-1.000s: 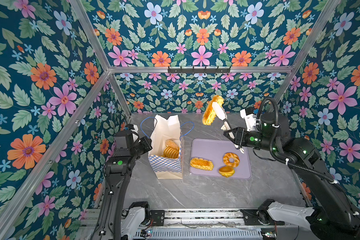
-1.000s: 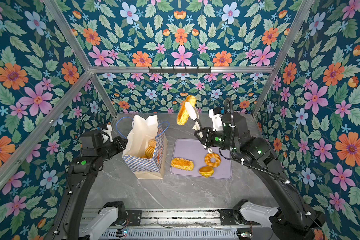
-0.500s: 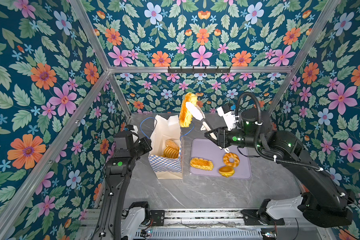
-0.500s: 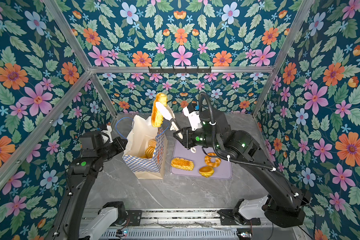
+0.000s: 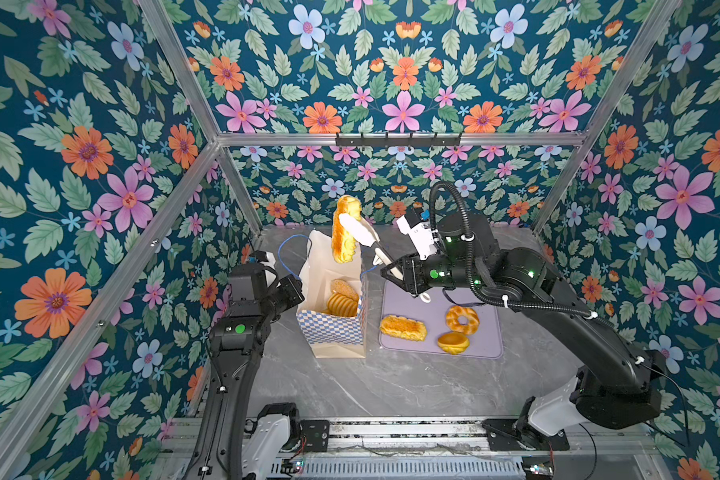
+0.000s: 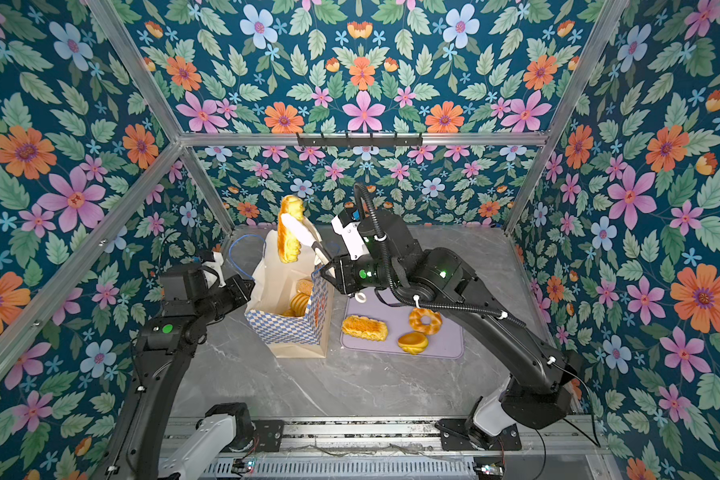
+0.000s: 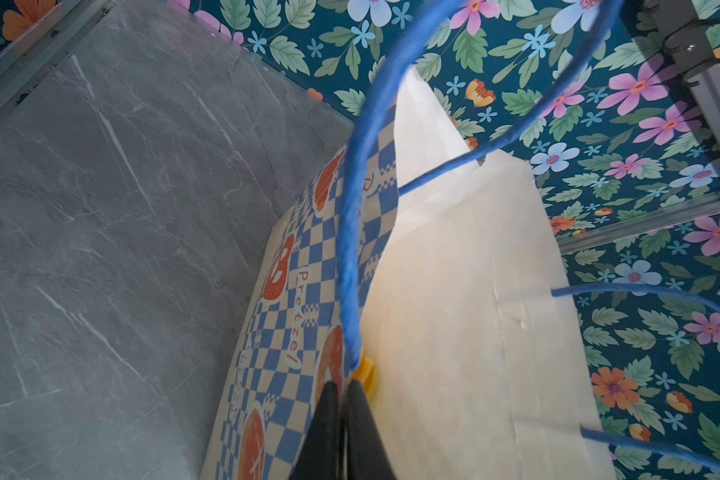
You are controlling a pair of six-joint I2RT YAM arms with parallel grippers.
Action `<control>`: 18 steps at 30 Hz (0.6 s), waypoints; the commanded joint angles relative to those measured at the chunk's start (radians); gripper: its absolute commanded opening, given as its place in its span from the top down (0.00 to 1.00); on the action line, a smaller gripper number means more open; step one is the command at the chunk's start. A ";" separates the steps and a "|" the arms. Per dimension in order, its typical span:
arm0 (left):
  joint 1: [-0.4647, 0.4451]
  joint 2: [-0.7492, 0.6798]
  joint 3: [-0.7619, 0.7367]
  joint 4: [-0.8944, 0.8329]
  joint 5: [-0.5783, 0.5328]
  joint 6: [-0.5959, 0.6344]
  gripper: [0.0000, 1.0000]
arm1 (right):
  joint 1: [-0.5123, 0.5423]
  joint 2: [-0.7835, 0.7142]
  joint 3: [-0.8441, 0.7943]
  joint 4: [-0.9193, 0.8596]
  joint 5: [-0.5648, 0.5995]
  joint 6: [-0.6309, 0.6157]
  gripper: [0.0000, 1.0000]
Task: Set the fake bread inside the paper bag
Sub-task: 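Carry the ridged bread with the tongs over the bag opening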
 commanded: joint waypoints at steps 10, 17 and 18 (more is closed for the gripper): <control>0.000 -0.011 -0.009 0.001 0.000 -0.006 0.90 | 0.038 0.082 0.042 -0.034 0.023 -0.018 0.71; 0.000 -0.006 -0.009 0.005 0.001 -0.005 0.91 | 0.056 0.109 0.056 -0.071 0.045 -0.025 0.71; 0.000 -0.006 -0.008 0.006 0.000 -0.006 0.91 | 0.060 0.133 0.058 -0.077 0.052 -0.029 0.71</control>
